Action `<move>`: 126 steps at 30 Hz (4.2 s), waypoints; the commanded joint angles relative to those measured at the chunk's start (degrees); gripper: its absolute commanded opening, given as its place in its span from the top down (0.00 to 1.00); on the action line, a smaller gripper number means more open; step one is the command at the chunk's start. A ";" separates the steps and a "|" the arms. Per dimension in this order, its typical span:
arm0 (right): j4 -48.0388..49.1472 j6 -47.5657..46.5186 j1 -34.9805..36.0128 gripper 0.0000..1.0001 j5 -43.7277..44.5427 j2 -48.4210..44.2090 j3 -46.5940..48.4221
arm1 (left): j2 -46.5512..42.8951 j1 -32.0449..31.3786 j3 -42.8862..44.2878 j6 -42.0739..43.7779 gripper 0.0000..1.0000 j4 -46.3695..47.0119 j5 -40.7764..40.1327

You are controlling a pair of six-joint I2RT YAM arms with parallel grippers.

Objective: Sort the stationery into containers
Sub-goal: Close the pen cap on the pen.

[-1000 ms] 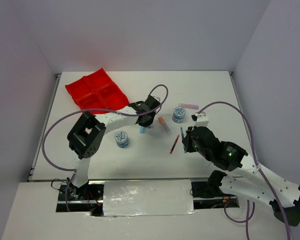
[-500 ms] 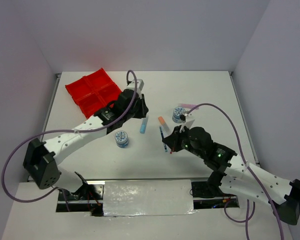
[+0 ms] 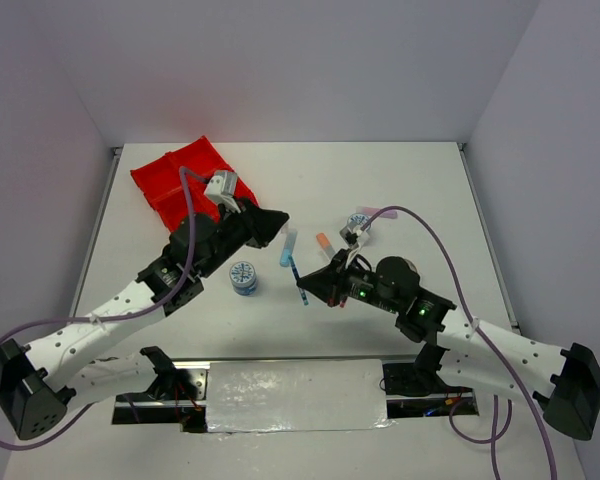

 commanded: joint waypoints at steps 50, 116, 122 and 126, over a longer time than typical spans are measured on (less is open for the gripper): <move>15.37 -5.39 9.03 1.00 15.61 5.00 5.54 | -7.72 -0.44 -7.28 -6.53 1.00 17.74 3.09; 11.85 -6.01 9.03 1.00 18.16 7.02 9.32 | -10.97 -0.44 -8.07 -4.25 1.00 16.59 0.19; 12.03 -6.27 9.03 1.00 19.21 7.46 9.93 | -11.14 -0.44 -8.34 -4.25 1.00 16.42 0.28; 11.94 -6.27 9.03 1.00 19.30 7.90 10.64 | -11.14 -0.44 -8.60 -4.42 1.00 16.50 0.28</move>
